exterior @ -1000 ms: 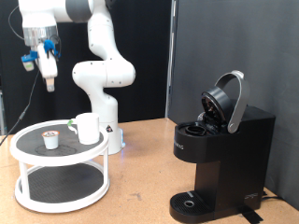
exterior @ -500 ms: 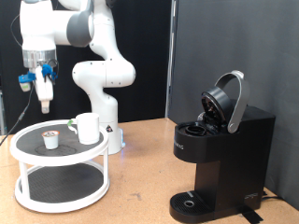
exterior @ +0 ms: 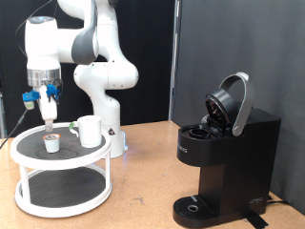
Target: Make a cup of coffee with the keurig machine
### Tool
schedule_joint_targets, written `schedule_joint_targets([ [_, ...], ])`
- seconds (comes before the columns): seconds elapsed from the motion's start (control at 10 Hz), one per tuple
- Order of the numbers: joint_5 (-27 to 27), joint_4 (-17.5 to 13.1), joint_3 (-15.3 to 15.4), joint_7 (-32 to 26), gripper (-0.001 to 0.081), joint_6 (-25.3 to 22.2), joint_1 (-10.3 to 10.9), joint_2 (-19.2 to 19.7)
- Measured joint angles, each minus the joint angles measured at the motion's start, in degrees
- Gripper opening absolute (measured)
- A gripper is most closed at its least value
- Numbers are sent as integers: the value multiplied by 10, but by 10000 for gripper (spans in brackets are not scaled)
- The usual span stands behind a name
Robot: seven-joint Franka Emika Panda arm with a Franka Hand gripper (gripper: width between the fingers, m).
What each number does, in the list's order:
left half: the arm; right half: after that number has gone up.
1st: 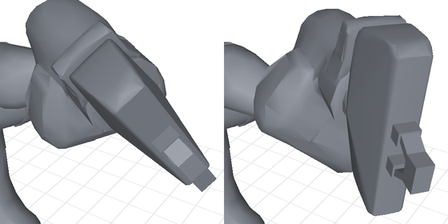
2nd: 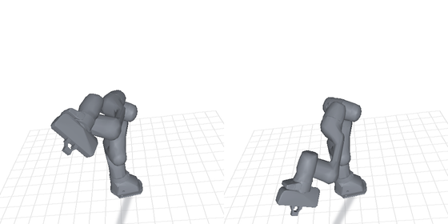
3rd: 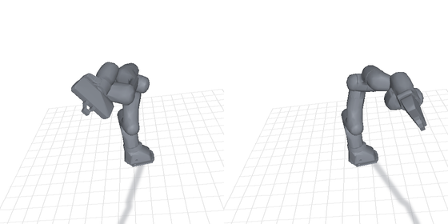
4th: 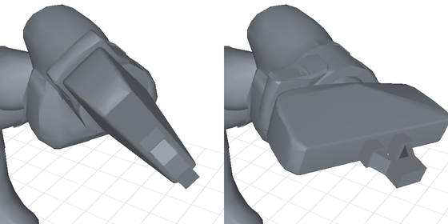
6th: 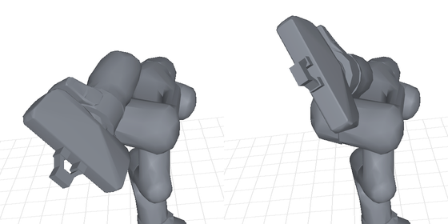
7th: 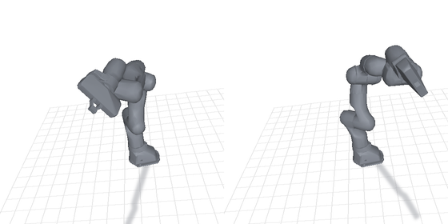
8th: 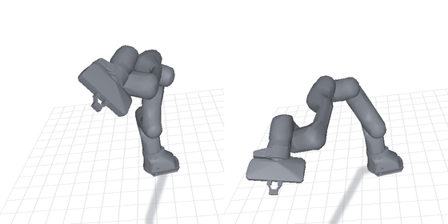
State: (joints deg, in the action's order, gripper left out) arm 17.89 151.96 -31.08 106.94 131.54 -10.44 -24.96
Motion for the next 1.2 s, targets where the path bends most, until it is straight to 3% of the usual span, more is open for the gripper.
schedule_joint_targets([
  [0.5, 15, 34, 0, 15, 735, 67, -10, 30],
  [0.9, 15, 48, 1, 23, 705, 81, -10, 37],
  [1.0, 15, 49, 1, 24, 523, 81, -10, 37],
  [1.1, 15, 50, 1, 24, 523, 83, -10, 37],
  [1.2, 14, 51, 1, 23, 358, 83, -10, 37],
])
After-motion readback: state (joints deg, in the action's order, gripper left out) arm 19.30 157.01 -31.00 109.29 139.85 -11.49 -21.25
